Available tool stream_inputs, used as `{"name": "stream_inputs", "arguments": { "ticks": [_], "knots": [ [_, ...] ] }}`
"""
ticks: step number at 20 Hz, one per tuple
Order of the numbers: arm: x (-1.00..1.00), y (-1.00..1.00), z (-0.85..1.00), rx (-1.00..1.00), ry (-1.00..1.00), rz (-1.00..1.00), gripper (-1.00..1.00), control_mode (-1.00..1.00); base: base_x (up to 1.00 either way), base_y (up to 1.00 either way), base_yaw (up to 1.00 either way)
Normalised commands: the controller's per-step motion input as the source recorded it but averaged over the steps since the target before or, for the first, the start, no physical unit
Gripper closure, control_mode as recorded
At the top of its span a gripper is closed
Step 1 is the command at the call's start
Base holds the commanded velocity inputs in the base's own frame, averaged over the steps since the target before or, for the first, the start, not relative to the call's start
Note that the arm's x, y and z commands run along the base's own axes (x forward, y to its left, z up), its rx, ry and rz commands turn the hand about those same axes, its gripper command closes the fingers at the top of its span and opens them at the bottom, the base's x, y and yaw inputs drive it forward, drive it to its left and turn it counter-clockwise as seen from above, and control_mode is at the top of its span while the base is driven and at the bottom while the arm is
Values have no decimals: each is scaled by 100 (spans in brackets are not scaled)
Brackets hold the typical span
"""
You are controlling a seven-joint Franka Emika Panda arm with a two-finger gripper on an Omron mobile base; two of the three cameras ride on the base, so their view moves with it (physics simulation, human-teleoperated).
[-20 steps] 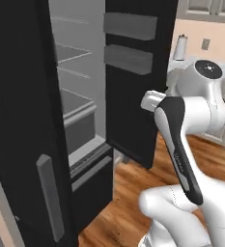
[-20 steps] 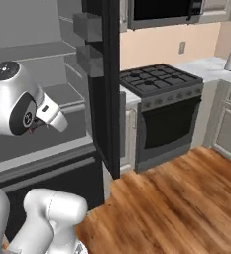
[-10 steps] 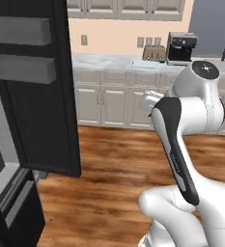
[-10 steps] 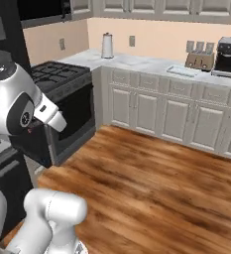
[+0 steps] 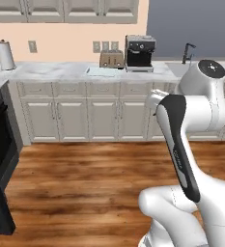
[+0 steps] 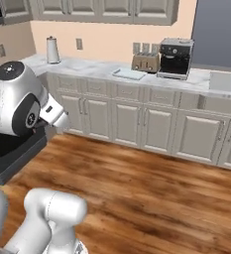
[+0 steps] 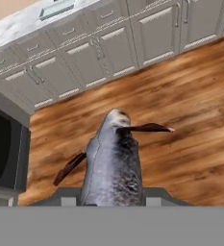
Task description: Take the fish out of the fridge, briefly rinse it in the sink, and place it on the tray next to the sink.
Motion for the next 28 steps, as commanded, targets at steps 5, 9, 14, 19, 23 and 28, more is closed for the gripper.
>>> {"name": "stream_inputs", "arguments": {
  "ticks": [5,9,14,19,23,28],
  "knots": [
    [0,0,0,0,0,0,100,100,100,-100,-9],
    [0,0,0,0,0,0,100,100,100,-100,-19],
    [0,0,0,0,0,0,100,100,100,-100,-6],
    [0,0,0,0,0,0,100,100,100,-94,1],
    [0,0,0,0,0,0,100,100,100,-62,12],
    [0,0,0,0,0,0,100,100,100,-40,20]
  ]
}}
